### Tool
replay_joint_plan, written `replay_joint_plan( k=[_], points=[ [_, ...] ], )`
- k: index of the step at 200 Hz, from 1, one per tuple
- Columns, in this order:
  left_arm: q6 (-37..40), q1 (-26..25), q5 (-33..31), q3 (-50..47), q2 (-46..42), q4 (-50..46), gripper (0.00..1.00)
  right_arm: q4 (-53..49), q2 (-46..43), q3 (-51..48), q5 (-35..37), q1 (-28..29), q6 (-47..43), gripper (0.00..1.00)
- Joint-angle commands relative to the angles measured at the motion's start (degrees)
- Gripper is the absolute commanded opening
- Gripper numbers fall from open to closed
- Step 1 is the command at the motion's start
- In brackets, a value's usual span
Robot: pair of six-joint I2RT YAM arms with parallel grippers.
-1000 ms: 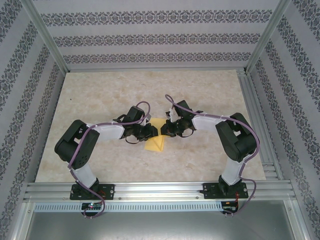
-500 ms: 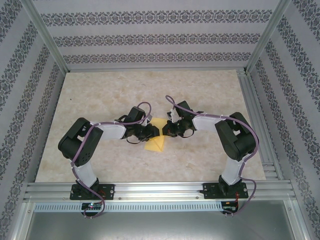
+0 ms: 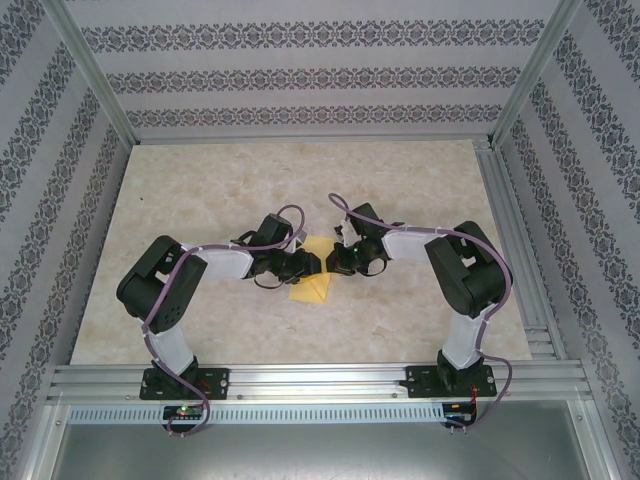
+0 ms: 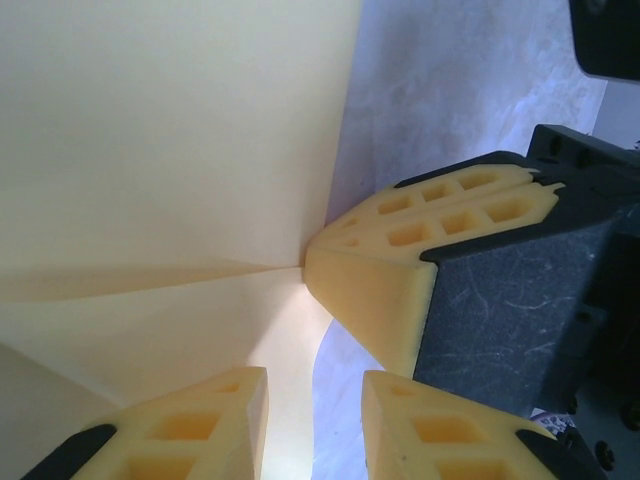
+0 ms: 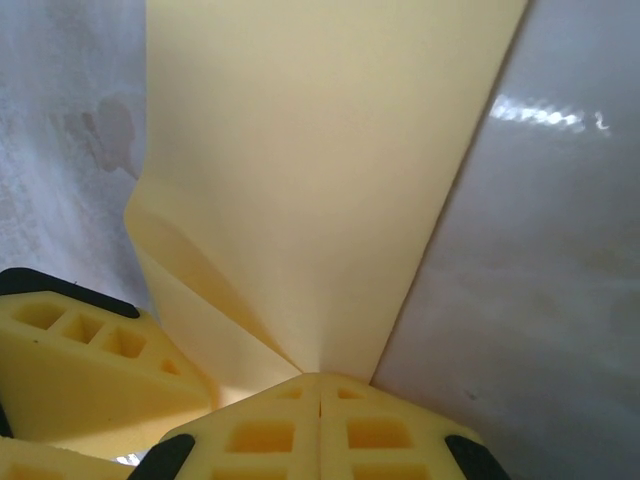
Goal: Fold a paper plane with a square sheet of paper (pick it up from the middle)
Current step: Fold the triangle a second time at the center of the table.
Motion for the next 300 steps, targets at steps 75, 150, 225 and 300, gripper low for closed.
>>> replay_joint_plan(
  k=[75,150,225,300],
  points=[
    [0.07,-0.98,0.64,0.97,0.29,1.33,0.32,1.99,0.99,1.91,-0.08,-0.51,-1.54,0.07],
    [0.59,-0.98,-0.25,0.78,0.14,-0.25,0.31,2.57,2.01,2.70,-1.97,-0.03,-1.94,0.08],
    [0.96,-1.03,-0.54,0.69,-1.03,-1.47,0.31,2.13,1.81,1.92,-2.38,0.14,-1.90,0.09],
    [-0.22,-2.65,0.62,0.91,-2.47,0.99,0.32,1.40,2.02,1.80,-1.16,0.41,-1.90,0.08]
  ],
)
